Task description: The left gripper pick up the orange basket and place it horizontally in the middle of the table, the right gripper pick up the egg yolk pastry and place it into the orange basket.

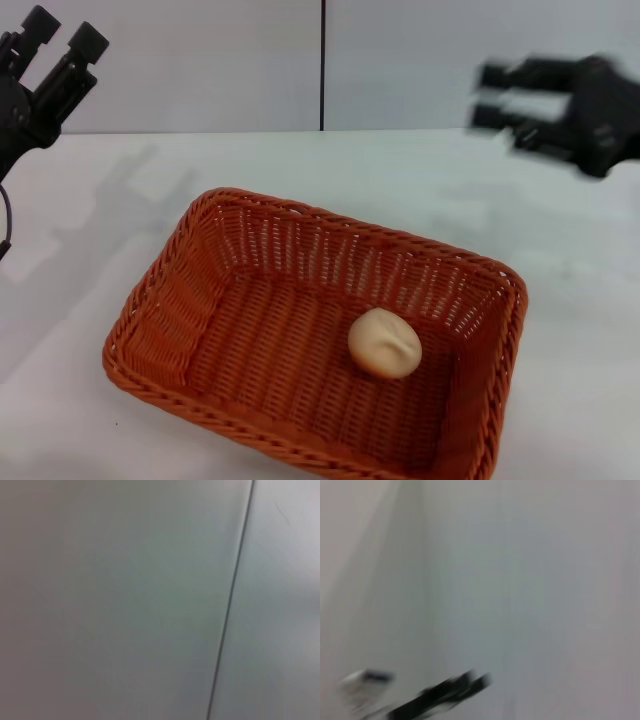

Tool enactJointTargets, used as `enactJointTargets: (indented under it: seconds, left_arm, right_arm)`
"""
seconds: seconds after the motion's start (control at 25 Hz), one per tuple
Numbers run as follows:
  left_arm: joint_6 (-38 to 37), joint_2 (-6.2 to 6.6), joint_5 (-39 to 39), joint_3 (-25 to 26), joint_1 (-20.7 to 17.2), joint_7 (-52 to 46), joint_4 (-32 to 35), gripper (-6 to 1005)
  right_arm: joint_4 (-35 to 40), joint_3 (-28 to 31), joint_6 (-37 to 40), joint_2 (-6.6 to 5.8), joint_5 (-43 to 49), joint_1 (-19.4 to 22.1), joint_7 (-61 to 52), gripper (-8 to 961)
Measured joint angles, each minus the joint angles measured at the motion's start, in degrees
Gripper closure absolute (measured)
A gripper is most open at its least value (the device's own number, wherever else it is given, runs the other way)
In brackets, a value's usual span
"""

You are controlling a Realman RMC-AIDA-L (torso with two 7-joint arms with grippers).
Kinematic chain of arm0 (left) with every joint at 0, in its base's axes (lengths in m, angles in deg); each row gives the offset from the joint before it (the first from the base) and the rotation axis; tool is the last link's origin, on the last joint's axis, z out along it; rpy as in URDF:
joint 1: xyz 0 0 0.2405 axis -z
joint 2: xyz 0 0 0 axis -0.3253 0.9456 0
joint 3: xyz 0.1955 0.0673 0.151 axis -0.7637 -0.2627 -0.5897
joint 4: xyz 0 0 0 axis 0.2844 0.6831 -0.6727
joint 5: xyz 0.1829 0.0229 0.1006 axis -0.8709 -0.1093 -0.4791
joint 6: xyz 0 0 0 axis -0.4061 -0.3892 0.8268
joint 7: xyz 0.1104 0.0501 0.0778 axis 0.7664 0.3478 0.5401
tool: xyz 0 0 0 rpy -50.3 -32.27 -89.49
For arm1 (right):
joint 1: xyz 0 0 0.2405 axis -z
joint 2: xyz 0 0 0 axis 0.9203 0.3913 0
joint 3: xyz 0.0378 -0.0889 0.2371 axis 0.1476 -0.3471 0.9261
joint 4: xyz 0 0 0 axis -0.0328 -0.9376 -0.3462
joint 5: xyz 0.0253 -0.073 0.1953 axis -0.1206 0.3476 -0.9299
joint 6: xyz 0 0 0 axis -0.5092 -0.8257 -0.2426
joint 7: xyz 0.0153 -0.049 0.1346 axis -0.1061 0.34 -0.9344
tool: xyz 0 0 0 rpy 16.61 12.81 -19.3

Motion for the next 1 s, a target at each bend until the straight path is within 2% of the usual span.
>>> enactJointTargets:
  seconds: [0.04,0.08,0.12,0.2,0.24,0.28,0.32,0.4,0.48,0.52,0.56,0.6,0.72,0.8,1.0]
  left_arm:
    - [0.0,0.0,0.1,1.0,-0.1,0.1,0.0,200]
    - [0.0,-0.04,0.4,2.3,-0.3,0.5,-0.2,200]
    - [-0.1,-0.05,0.4,2.6,-0.3,0.6,-0.2,200]
    - [-0.1,-0.09,0.5,3.6,-0.4,0.8,-0.3,200]
    - [-0.1,-0.12,0.5,4.5,-0.4,0.9,-0.5,200]
    - [-0.1,-0.13,0.5,5.3,-0.4,1.1,-0.6,200]
    - [-0.1,-0.13,0.5,5.3,-0.4,1.1,-0.6,200]
    - [-0.1,-0.17,0.5,6.5,-0.4,1.5,-1.1,200]
    - [-0.3,-0.19,0.5,11.0,-0.2,3.2,-3.5,200]
    - [-0.3,-0.19,0.5,11.0,-0.2,3.2,-3.5,200]
    - [-0.4,-0.25,0.6,13.1,-0.1,4.6,-4.9,199]
    - [-0.7,-0.3,0.6,15.8,0.1,7.0,-6.7,199]
    - [-0.8,-0.3,0.6,17.9,0.1,9.1,-7.9,199]
    - [-0.9,-0.29,0.6,21.4,0.1,12.0,-10.0,199]
    - [-1.0,-0.27,0.6,23.2,0.0,12.9,-10.8,199]
  right_arm:
    - [-1.5,0.3,-0.7,0.01,-3.3,1.7,3.9,480]
    - [-6.1,0.8,-1.7,0.0,-11.8,5.1,13.2,480]
    - [-6.1,0.8,-1.7,0.0,-11.8,5.1,13.2,480]
    - [-11.1,1.7,-1.9,0.0,-19.1,7.6,20.8,480]
    - [-13.9,2.5,-1.9,-0.01,-22.7,8.7,24.6,480]
    - [-20.1,4.5,-1.7,-0.01,-30.0,10.1,31.3,480]
    - [-20.1,4.5,-1.7,-0.01,-30.0,10.1,31.3,480]
    - [-25.6,6.6,-1.5,-0.02,-36.5,10.8,36.2,480]
    - [-31.1,9.3,-0.8,-0.05,-42.5,11.0,40.1,480]
    - [-33.0,10.6,-0.5,-0.05,-44.9,11.1,41.5,480]
    - [-35.1,12.2,0.0,-0.05,-47.3,11.2,42.7,480]
    - [-36.6,13.5,0.3,-0.04,-49.0,11.3,43.5,480]
    - [-40.4,16.6,0.8,0.02,-53.5,11.3,44.3,480]
    - [-42.1,18.3,0.5,0.04,-55.3,11.5,44.5,480]
    - [-43.2,19.4,-0.1,0.04,-55.5,11.5,47.2,480]
